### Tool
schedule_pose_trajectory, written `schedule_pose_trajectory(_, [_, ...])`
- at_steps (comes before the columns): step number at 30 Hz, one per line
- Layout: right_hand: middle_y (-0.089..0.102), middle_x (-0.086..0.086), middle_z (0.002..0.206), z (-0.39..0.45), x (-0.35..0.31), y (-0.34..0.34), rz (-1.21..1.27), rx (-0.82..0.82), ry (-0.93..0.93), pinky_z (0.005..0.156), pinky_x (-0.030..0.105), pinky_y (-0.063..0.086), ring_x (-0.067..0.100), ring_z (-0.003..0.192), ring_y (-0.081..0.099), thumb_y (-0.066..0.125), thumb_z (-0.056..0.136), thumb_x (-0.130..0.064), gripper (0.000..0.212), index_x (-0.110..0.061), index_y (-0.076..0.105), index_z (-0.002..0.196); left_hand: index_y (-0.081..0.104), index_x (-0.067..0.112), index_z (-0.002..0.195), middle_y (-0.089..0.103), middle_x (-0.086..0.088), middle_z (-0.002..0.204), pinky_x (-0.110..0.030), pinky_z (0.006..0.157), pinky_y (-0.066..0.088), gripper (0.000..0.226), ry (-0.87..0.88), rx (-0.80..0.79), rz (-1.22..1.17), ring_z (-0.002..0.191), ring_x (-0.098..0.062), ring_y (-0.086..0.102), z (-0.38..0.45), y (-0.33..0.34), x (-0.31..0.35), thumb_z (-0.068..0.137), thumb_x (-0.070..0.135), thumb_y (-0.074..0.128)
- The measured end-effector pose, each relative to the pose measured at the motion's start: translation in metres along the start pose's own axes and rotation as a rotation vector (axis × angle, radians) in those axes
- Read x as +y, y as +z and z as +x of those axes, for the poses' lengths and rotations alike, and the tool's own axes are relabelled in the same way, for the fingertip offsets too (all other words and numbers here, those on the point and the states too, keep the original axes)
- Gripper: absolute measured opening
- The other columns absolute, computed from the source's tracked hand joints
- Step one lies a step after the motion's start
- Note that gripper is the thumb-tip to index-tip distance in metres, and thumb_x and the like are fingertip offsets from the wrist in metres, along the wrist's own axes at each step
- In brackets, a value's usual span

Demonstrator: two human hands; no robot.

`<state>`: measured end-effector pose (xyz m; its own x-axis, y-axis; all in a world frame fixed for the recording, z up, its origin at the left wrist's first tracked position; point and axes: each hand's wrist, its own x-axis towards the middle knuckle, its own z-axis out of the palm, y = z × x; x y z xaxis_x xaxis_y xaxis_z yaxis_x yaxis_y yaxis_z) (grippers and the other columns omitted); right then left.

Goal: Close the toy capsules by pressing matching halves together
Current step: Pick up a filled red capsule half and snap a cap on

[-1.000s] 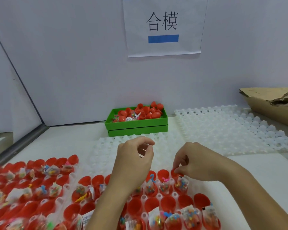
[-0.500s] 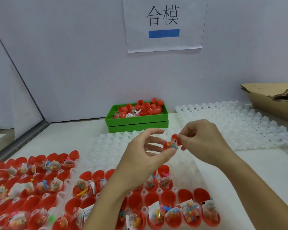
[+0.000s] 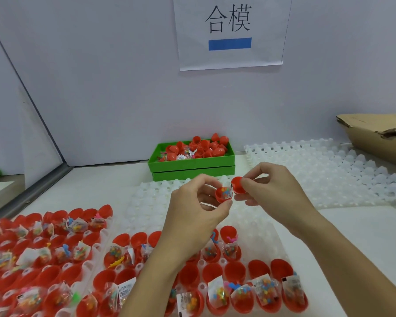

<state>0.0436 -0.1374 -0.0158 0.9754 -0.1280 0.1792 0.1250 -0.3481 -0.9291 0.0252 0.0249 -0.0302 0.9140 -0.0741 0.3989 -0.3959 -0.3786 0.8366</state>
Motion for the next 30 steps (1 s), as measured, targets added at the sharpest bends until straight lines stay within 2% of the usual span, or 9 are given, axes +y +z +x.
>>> schedule_pose_trajectory(5, [0.076, 0.003, 0.083, -0.0011, -0.0034, -0.0051, 0.204, -0.114, -0.045, 0.066, 0.025, 0.059, 0.016, 0.074, 0.074, 0.071, 0.088, -0.018, 0.008, -0.016, 0.066, 0.094, 0.066, 0.027, 0.089, 0.070, 0.012, 0.076, -0.012, 0.063, 0.054, 0.020, -0.004, 0.032, 0.012, 0.074, -0.002, 0.068, 0.0003, -0.0012, 0.0000, 0.080, 0.017, 0.080])
schedule_pose_trajectory(9, [0.074, -0.006, 0.089, -0.0033, -0.0027, -0.0063, 0.174, -0.181, -0.119, 0.075, 0.025, 0.058, 0.012, 0.081, 0.073, 0.076, 0.083, -0.023, 0.017, -0.024, 0.074, 0.099, 0.065, 0.028, 0.089, 0.070, 0.011, 0.077, -0.010, 0.064, 0.053, 0.020, -0.007, 0.027, 0.013, 0.075, -0.001, 0.068, 0.0003, -0.0015, -0.0001, 0.080, 0.018, 0.080])
schedule_pose_trajectory(12, [0.076, -0.008, 0.089, -0.0048, -0.0028, -0.0067, 0.177, -0.222, -0.158, 0.071, 0.018, 0.056, 0.009, 0.082, 0.072, 0.077, 0.081, -0.020, 0.015, -0.025, 0.076, 0.095, 0.065, 0.027, 0.088, 0.071, 0.009, 0.077, -0.011, 0.064, 0.053, 0.020, -0.001, 0.026, 0.006, 0.075, -0.003, 0.069, 0.0001, -0.0025, -0.0007, 0.080, 0.016, 0.080])
schedule_pose_trajectory(18, [0.075, -0.009, 0.086, -0.0037, -0.0038, -0.0070, 0.180, -0.204, -0.190, 0.066, 0.012, 0.052, 0.006, 0.080, 0.071, 0.078, 0.075, -0.029, 0.021, -0.024, 0.076, 0.095, 0.068, 0.030, 0.103, 0.071, 0.009, 0.084, -0.012, 0.070, 0.054, 0.028, 0.018, 0.000, -0.031, 0.084, -0.004, 0.069, 0.0000, -0.0036, 0.0003, 0.083, 0.013, 0.077])
schedule_pose_trajectory(23, [0.074, -0.010, 0.086, -0.0021, -0.0023, -0.0074, 0.204, -0.179, -0.190, 0.066, 0.014, 0.054, 0.007, 0.081, 0.071, 0.079, 0.075, -0.027, 0.019, -0.023, 0.076, 0.093, 0.072, 0.028, 0.102, 0.071, 0.011, 0.086, -0.013, 0.071, 0.054, 0.017, 0.042, 0.011, -0.037, 0.086, -0.003, 0.068, 0.0005, -0.0032, 0.0015, 0.085, 0.028, 0.075])
schedule_pose_trajectory(25, [0.074, -0.009, 0.086, -0.0022, -0.0025, -0.0072, 0.219, -0.182, -0.192, 0.066, 0.014, 0.053, 0.007, 0.080, 0.071, 0.078, 0.070, -0.032, 0.026, -0.022, 0.076, 0.094, 0.073, 0.030, 0.102, 0.072, 0.013, 0.088, -0.012, 0.072, 0.054, 0.017, 0.046, 0.025, -0.017, 0.087, -0.002, 0.067, 0.0011, -0.0028, 0.0012, 0.086, 0.034, 0.072])
schedule_pose_trajectory(28, [0.074, -0.009, 0.087, -0.0021, -0.0029, -0.0070, 0.237, -0.181, -0.197, 0.065, 0.014, 0.053, 0.007, 0.082, 0.071, 0.075, 0.065, -0.039, 0.034, -0.021, 0.076, 0.094, 0.075, 0.033, 0.100, 0.073, 0.016, 0.089, -0.012, 0.074, 0.054, 0.015, 0.042, 0.036, -0.037, 0.088, -0.001, 0.068, 0.0014, -0.0024, 0.0000, 0.086, 0.033, 0.072])
schedule_pose_trajectory(30, [0.075, -0.007, 0.088, -0.0018, -0.0027, -0.0069, 0.259, -0.186, -0.197, 0.065, 0.015, 0.053, 0.008, 0.082, 0.071, 0.075, 0.065, -0.040, 0.033, -0.021, 0.076, 0.093, 0.075, 0.032, 0.100, 0.074, 0.016, 0.090, -0.019, 0.076, 0.058, 0.014, 0.033, 0.038, -0.054, 0.088, -0.003, 0.070, 0.0021, -0.0022, -0.0011, 0.086, 0.031, 0.072])
